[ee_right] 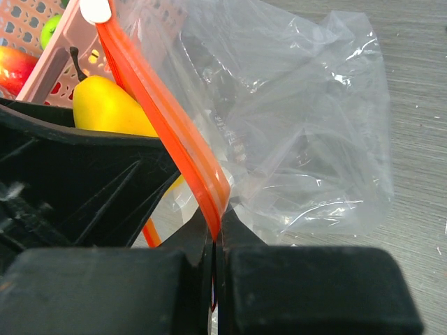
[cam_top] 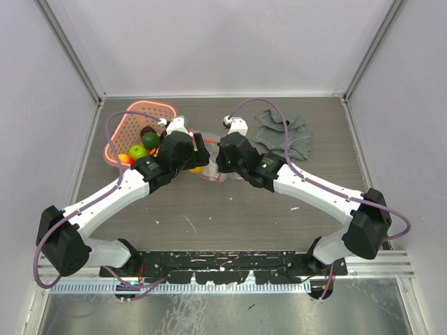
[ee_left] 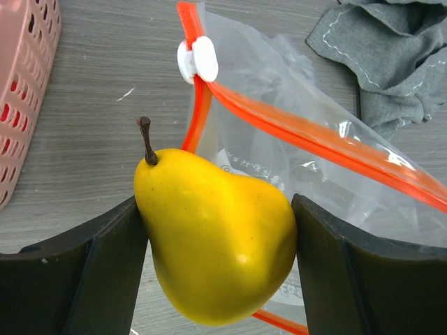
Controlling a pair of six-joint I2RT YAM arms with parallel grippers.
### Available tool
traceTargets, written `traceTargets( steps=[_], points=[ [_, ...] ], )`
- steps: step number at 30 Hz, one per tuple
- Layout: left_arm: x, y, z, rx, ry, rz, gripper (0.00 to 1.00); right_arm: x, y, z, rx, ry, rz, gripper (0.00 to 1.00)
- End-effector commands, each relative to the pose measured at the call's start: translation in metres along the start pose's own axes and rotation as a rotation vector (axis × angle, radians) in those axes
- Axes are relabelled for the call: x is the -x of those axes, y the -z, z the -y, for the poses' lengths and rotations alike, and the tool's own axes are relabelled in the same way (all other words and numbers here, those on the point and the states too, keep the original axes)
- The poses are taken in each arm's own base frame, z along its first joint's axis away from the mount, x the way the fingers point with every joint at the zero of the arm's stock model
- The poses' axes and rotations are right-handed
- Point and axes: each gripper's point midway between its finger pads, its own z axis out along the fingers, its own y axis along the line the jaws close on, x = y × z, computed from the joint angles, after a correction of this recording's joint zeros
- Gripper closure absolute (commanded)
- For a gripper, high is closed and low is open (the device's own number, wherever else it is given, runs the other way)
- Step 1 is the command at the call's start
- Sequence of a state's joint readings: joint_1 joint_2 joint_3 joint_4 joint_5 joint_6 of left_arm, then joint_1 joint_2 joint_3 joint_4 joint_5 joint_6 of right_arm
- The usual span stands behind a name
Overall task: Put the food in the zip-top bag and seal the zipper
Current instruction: Place the fake vegetable in the zipper food storage bag.
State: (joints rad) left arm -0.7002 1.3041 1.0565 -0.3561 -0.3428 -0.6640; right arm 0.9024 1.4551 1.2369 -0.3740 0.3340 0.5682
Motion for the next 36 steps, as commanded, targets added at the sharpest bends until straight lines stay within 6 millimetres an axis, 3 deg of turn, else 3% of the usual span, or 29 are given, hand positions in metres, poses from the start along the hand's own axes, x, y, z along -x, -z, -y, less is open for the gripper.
traceTargets(
  steps=[1, 8, 14, 20, 28, 36],
  points=[
    [0.025, 0.022, 0.022, -0.107, 0.044, 0.054, 0.65, 0.017, 0.004, -0.015, 0.077, -0.072, 0.06, 1.0],
    [0.02, 0.029, 0.048, -0.222, 0.123, 0.022, 0.63, 0.011, 0.0, -0.018, 0.112, -0.104, 0.046, 1.0],
    [0.013, 0.025, 0.053, -0.21, 0.107, 0.022, 0.61, 0.007, 0.003, -0.027, 0.175, -0.137, 0.024, 1.0],
    [-0.004, 0.005, 0.043, -0.121, 0.053, 0.009, 0.56, 0.016, 0.012, -0.028, 0.197, -0.144, 0.043, 1.0],
    [-0.012, -0.011, 0.016, 0.047, -0.067, 0.014, 0.5, 0.022, 0.023, -0.027, 0.224, -0.159, 0.054, 1.0],
    [-0.006, 0.0, 0.039, -0.037, -0.048, 0.016, 0.42, 0.017, 0.016, -0.026, 0.237, -0.174, 0.044, 1.0]
  ],
)
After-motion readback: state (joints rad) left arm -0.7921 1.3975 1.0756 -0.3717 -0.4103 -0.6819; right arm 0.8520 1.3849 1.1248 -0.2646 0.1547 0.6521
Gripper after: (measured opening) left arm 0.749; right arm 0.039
